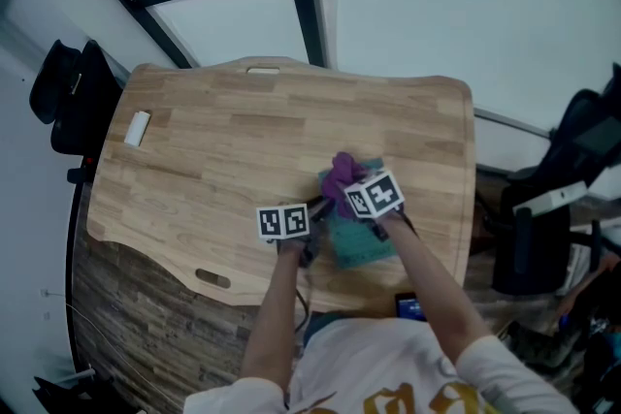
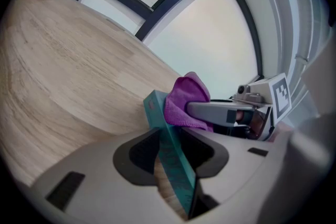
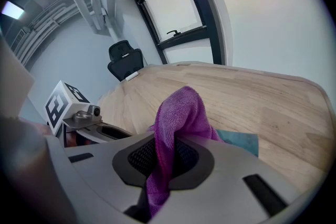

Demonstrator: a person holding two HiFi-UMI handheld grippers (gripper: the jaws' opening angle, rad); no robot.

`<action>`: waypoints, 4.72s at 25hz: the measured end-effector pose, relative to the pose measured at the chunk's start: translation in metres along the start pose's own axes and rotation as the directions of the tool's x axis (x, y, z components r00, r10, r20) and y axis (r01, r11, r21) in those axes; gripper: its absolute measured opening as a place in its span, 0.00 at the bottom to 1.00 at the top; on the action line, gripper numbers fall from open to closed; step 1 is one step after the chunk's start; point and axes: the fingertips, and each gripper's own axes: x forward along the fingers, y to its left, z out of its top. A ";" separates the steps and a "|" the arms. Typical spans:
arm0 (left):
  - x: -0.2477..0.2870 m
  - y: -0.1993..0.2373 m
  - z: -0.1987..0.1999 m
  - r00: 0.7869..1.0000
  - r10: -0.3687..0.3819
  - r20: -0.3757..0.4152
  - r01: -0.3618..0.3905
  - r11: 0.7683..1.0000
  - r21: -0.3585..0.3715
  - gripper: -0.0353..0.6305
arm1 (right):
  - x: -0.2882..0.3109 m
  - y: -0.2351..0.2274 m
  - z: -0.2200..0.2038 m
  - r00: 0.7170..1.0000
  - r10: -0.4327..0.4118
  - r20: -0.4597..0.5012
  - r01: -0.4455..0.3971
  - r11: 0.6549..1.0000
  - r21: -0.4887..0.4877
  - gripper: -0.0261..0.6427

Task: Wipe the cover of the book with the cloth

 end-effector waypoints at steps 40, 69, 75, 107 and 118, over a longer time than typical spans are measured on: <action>0.001 0.002 0.001 1.000 0.001 0.000 -0.001 1.000 -0.006 0.25 | -0.019 0.044 -0.055 0.988 0.135 -0.081 -0.135 0.991 0.011 0.09; 0.001 0.002 0.001 1.000 0.004 0.003 -0.004 1.000 0.001 0.25 | -0.022 0.078 -0.078 0.945 0.280 -0.168 -0.275 0.960 0.053 0.09; 0.000 0.002 0.001 1.000 0.003 0.003 -0.003 1.000 0.000 0.25 | -0.024 0.086 -0.084 0.930 0.314 -0.192 -0.306 0.949 0.069 0.09; 0.001 0.002 0.001 1.000 0.000 0.005 0.000 1.000 -0.001 0.25 | -0.039 0.077 -0.098 0.919 0.341 -0.200 -0.337 0.940 0.053 0.09; 0.000 0.002 0.001 1.000 -0.001 0.007 0.001 1.000 0.002 0.25 | -0.049 0.058 -0.101 0.925 0.332 -0.184 -0.322 0.943 0.085 0.09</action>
